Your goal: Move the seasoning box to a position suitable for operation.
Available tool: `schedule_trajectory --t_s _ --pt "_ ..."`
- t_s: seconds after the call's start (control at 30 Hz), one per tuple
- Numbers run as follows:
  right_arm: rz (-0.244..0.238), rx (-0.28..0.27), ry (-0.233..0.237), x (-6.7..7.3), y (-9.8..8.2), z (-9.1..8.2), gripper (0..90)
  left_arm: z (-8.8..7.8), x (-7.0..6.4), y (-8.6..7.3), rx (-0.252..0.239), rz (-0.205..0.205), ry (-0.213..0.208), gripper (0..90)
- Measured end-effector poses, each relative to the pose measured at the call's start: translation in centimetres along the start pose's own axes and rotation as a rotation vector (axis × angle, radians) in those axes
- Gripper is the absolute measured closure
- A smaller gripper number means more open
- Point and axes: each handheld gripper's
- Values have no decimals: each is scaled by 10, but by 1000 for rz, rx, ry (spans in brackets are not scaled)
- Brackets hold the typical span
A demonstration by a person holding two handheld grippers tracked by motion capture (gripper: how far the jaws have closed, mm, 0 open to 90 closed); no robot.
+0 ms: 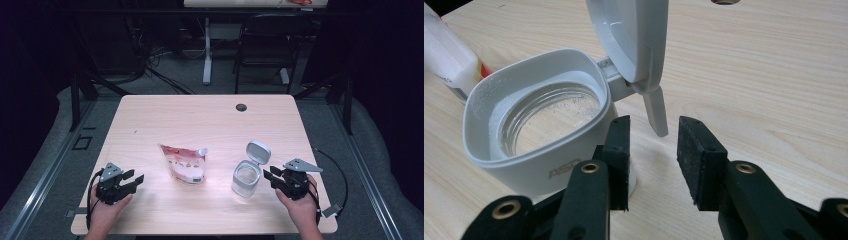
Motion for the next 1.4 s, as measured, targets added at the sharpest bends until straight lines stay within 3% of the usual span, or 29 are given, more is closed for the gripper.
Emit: schedule_trajectory --t_s 0.13,0.23,0.33,0.43,0.57,0.63,0.83,1.0,1.23,1.4 --pt "-7 3 -23 1 -2 -1 628 -4 -1 2 -7 -7 -21 515" --pt "-7 -12 -31 0 -2 -3 611 -5 -3 4 -30 -11 -10 521" --pt "-4 -31 -42 0 -2 -6 580 -6 -4 8 -30 -13 -48 518" --pt "-6 -47 -51 1 0 -7 519 -9 -9 14 -29 24 -49 539" --pt "-19 -31 -50 4 1 -4 476 -14 -16 23 -40 49 -76 563" --pt "-31 -11 -53 5 3 -4 488 -17 -19 29 -52 52 -84 563" --pt "-32 -38 -59 11 11 -11 492 -21 -28 49 -40 84 -140 559" --pt "-34 -51 -51 12 21 -20 564 -17 -35 61 -33 92 -163 585" --pt "-97 -84 -48 26 34 -30 614 -16 -46 82 -19 121 -211 588" --pt "-143 -105 -43 39 46 -39 642 -16 -51 93 -30 145 -198 587"
Point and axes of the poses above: each handheld gripper's, and its own axes: z roughly forward along the jaws, y roughly out of its top, x roughly to its left, and after that the axes turned 4 degrees about x, right-handed
